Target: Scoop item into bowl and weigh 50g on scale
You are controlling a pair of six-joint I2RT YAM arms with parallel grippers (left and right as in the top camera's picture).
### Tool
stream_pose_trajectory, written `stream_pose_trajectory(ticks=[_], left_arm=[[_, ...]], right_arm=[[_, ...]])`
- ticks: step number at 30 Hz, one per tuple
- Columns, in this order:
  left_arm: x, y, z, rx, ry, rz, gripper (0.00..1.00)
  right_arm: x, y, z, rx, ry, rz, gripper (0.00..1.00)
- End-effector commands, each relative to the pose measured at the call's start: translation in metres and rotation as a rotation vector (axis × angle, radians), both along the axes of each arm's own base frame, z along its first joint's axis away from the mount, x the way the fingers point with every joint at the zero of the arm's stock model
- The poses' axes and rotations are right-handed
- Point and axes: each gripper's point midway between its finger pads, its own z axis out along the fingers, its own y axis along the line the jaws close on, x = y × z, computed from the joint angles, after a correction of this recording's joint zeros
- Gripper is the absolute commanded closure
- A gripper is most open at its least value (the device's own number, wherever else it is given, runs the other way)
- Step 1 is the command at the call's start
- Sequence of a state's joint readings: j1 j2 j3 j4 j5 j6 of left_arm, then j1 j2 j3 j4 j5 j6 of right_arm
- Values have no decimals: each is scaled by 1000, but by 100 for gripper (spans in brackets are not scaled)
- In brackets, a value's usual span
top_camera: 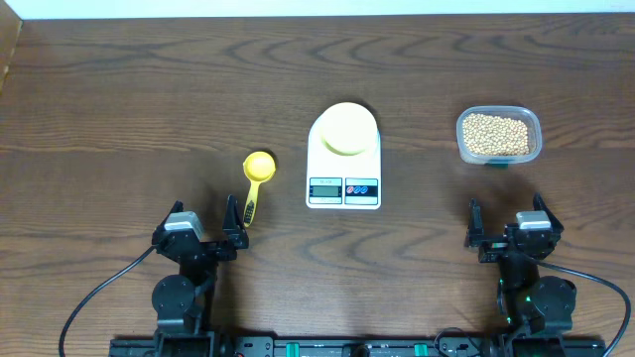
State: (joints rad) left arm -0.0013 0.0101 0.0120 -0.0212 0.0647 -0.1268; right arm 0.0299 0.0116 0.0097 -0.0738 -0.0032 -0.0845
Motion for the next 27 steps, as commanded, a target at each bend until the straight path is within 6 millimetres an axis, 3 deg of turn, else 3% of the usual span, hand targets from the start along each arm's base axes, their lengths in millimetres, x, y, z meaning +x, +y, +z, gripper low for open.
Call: stream_pose_trajectory(ticks=[1, 7, 10, 14, 16, 19, 22, 24, 27], left_arm=[[-1, -1, -14, 1, 48, -6, 2], [-1, -2, -14, -16, 47, -9, 2], [-3, -28, -9, -169, 45, -142, 2], [-4, -33, -7, -207, 41, -169, 2], [-7, -50, 30, -216, -91, -286, 2], [-15, -52, 72, -83, -186, -309, 2], [-18, -39, 79, 7, -74, -232, 2], [-23, -33, 75, 46, 108, -201, 2], [-21, -28, 78, -31, 300, -161, 2]], right_arm=[[0, -3, -1, 0, 0, -17, 1], [0, -3, -1, 0, 0, -17, 1], [0, -3, -1, 0, 0, -17, 1], [0, -3, -1, 0, 0, -17, 1], [0, -3, -1, 0, 0, -17, 1], [0, -3, -1, 0, 0, -17, 1], [0, -3, -1, 0, 0, -17, 1], [0, -3, -1, 0, 0, -17, 1], [0, -3, -1, 0, 0, -17, 1]])
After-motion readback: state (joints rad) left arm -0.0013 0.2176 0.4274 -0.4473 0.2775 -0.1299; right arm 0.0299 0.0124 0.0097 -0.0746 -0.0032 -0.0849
